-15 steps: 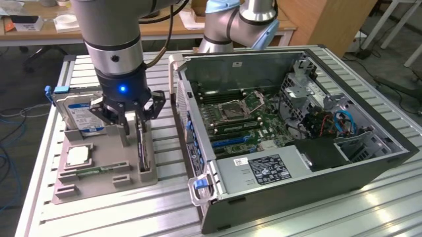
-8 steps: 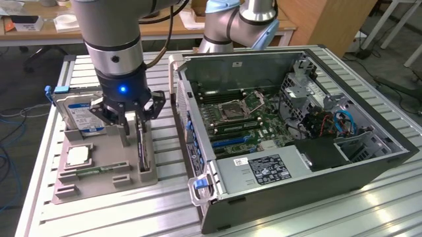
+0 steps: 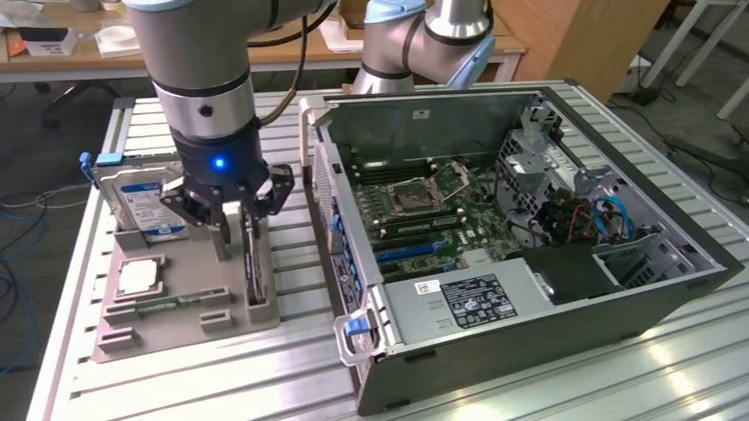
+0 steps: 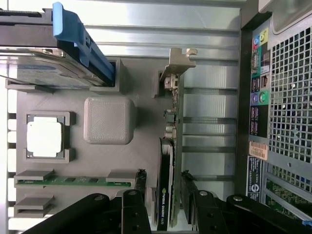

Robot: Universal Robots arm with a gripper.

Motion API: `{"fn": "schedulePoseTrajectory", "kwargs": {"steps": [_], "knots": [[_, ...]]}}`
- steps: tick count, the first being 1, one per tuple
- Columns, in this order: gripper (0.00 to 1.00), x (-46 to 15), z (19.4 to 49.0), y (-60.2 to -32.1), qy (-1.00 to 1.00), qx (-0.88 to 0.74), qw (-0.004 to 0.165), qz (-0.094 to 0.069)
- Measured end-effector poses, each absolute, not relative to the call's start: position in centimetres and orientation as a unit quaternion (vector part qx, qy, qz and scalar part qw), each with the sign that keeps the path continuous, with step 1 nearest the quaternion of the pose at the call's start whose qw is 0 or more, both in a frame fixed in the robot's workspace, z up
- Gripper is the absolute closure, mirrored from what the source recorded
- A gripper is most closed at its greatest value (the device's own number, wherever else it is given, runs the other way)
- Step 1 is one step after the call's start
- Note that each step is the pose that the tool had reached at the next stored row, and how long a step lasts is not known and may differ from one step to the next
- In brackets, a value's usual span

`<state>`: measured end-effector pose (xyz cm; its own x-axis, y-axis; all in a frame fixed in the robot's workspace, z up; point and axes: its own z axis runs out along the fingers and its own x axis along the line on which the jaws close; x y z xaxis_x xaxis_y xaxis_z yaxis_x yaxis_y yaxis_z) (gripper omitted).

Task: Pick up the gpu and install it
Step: 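Pick up the gpu and move the gpu toward the slot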

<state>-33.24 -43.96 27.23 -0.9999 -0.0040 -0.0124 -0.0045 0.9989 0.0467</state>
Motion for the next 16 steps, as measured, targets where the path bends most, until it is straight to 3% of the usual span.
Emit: {"fn": "schedulePoseTrajectory", "kwargs": {"steps": [16], "knots": [[0.59, -33.1, 25.6, -44.0, 1.000, -0.003, 0.006, 0.023]]}}
